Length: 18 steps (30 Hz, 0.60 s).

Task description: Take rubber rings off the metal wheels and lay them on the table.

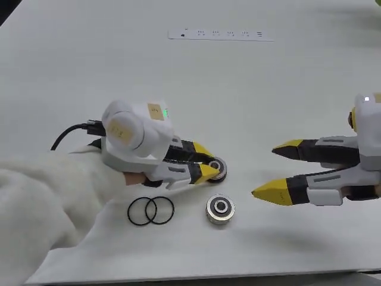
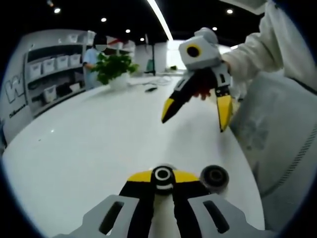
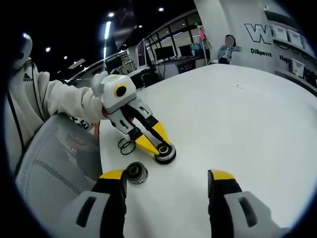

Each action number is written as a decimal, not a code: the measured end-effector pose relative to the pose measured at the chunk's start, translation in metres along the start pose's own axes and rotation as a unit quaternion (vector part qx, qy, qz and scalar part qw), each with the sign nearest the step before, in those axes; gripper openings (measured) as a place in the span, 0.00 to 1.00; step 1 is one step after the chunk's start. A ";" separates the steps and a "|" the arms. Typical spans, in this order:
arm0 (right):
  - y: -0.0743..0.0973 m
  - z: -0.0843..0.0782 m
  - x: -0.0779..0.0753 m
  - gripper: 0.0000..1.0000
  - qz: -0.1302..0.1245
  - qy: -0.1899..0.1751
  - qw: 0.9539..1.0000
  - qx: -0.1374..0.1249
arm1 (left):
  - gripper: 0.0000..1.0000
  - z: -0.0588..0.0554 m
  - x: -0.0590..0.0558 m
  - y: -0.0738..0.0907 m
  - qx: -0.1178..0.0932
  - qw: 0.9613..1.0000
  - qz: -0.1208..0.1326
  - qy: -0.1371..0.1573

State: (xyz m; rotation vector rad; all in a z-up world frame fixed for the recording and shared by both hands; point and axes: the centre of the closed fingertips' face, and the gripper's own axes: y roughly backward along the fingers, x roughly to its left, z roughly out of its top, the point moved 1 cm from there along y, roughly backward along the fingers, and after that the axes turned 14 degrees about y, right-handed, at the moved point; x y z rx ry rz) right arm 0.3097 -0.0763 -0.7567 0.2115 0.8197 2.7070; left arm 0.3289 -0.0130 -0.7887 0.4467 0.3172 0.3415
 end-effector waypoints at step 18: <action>-0.001 0.044 -0.022 0.52 -0.013 0.034 0.998 -0.044 | 0.14 0.000 0.003 0.000 -0.018 1.000 0.000 0.001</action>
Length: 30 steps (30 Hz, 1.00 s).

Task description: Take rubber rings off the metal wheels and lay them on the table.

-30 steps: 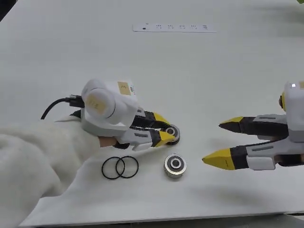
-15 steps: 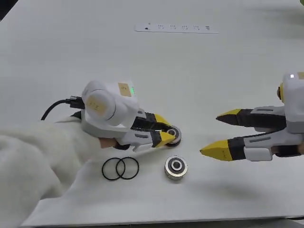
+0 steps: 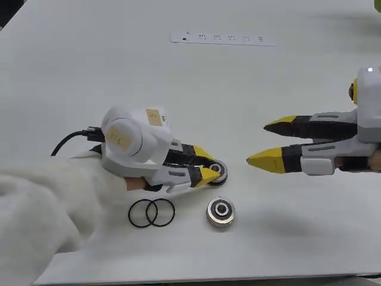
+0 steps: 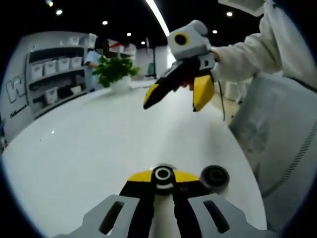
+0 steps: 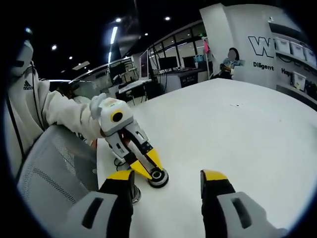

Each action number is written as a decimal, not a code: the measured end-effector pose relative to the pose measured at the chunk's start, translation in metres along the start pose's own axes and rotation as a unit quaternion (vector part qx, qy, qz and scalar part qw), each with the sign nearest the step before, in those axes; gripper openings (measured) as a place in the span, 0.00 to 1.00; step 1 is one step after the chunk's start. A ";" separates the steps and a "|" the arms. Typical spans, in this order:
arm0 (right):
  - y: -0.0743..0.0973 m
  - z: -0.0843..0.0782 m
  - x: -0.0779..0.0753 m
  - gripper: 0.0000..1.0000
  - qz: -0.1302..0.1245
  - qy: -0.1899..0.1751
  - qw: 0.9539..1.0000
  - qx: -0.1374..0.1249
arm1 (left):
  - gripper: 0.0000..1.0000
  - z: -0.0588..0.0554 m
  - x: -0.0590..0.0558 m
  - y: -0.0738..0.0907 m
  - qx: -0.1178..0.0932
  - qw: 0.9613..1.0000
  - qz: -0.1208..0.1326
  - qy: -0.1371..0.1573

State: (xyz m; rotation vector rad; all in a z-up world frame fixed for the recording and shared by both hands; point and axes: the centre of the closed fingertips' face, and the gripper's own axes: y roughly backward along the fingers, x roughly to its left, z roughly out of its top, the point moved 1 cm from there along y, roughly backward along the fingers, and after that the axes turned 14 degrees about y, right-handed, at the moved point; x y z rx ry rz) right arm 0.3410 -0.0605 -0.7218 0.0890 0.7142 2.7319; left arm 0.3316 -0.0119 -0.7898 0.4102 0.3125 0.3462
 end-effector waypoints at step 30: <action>-0.059 -0.038 0.023 0.45 0.058 0.060 0.995 0.058 | 0.14 0.001 -0.002 0.002 -0.008 1.000 0.000 0.001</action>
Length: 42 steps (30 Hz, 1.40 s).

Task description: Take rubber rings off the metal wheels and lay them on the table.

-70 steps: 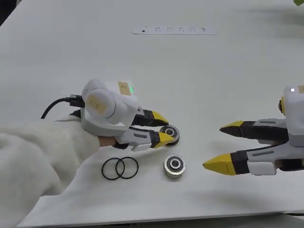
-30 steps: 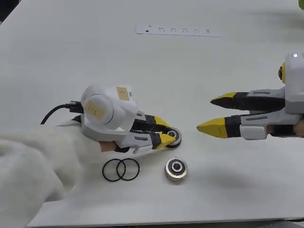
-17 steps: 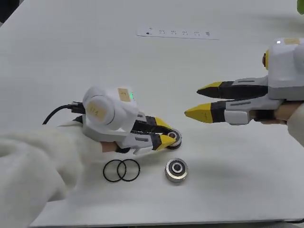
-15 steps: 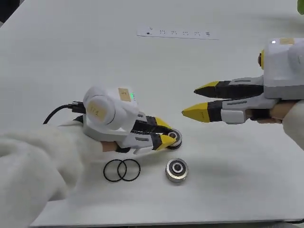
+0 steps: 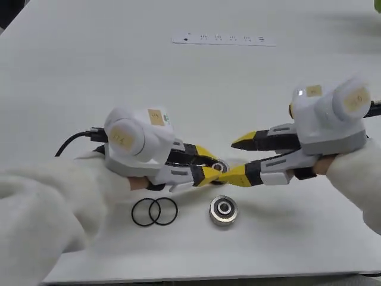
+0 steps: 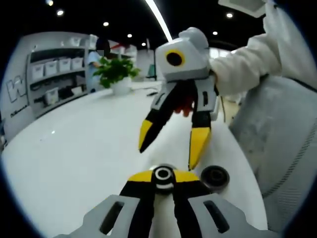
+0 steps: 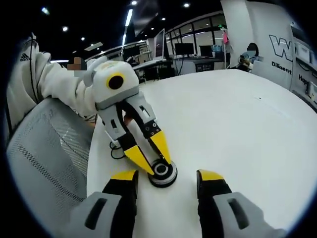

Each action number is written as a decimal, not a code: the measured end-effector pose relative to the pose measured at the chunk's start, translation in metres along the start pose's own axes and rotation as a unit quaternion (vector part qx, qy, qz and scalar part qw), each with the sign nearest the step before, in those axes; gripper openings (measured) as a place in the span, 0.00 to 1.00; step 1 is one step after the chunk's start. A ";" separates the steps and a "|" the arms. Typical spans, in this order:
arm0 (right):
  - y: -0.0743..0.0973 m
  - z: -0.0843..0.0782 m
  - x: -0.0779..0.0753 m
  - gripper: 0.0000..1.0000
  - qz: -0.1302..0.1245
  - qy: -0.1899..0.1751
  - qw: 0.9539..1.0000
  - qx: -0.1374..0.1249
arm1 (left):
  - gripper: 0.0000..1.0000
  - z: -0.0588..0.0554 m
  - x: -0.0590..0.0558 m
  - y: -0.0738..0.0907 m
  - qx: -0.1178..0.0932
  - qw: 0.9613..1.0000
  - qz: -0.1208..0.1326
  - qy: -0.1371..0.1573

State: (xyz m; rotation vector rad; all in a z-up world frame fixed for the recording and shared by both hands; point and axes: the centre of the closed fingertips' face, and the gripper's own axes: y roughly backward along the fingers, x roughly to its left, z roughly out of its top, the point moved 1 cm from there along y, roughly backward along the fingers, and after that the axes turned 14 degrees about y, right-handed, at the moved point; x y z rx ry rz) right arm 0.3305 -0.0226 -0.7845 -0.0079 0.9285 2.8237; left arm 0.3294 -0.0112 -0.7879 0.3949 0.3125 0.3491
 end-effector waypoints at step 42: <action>-0.009 -0.017 0.006 0.19 0.003 0.061 0.998 0.014 | 0.14 -0.001 -0.001 0.001 -0.023 1.000 0.016 0.005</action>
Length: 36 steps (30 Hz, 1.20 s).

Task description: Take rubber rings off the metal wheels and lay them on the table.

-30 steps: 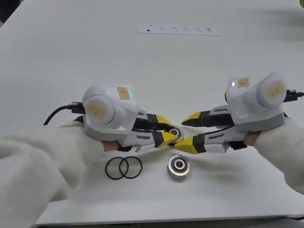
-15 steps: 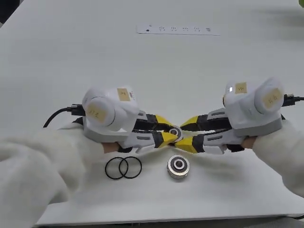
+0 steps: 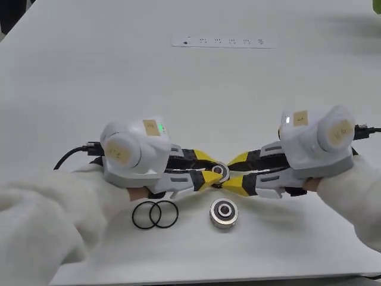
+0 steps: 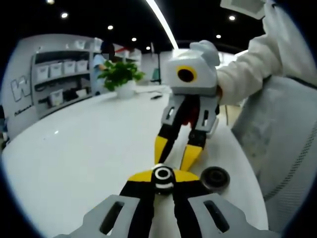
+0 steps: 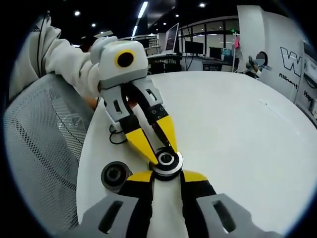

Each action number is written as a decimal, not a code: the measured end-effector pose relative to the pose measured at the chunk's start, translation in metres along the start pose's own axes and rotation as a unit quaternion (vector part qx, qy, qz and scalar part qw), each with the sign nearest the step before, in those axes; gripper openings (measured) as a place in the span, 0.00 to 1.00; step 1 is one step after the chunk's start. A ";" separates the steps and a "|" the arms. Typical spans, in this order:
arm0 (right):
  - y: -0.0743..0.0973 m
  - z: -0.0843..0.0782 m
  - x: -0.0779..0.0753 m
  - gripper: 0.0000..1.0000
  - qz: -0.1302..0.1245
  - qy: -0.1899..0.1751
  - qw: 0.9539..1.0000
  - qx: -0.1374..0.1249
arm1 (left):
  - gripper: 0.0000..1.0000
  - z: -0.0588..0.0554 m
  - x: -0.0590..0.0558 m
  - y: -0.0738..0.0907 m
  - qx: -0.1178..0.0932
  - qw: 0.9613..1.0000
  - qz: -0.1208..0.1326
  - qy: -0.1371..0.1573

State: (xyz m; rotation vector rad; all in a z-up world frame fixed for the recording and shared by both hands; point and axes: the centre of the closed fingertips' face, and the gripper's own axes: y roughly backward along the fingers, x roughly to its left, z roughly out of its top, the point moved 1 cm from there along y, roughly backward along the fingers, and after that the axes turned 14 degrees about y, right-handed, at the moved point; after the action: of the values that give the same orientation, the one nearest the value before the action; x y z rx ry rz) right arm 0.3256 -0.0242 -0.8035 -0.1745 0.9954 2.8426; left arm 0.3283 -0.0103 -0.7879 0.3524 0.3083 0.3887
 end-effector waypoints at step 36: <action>0.004 -0.005 -0.002 0.02 -0.014 -0.092 0.995 0.033 | 0.14 0.000 0.000 0.001 0.011 1.000 0.006 -0.001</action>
State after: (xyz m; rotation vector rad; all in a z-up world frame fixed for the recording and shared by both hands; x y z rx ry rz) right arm 0.3271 -0.0307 -0.8044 0.0792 1.0359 2.7354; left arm 0.3275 -0.0094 -0.7873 0.3763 0.3095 0.3978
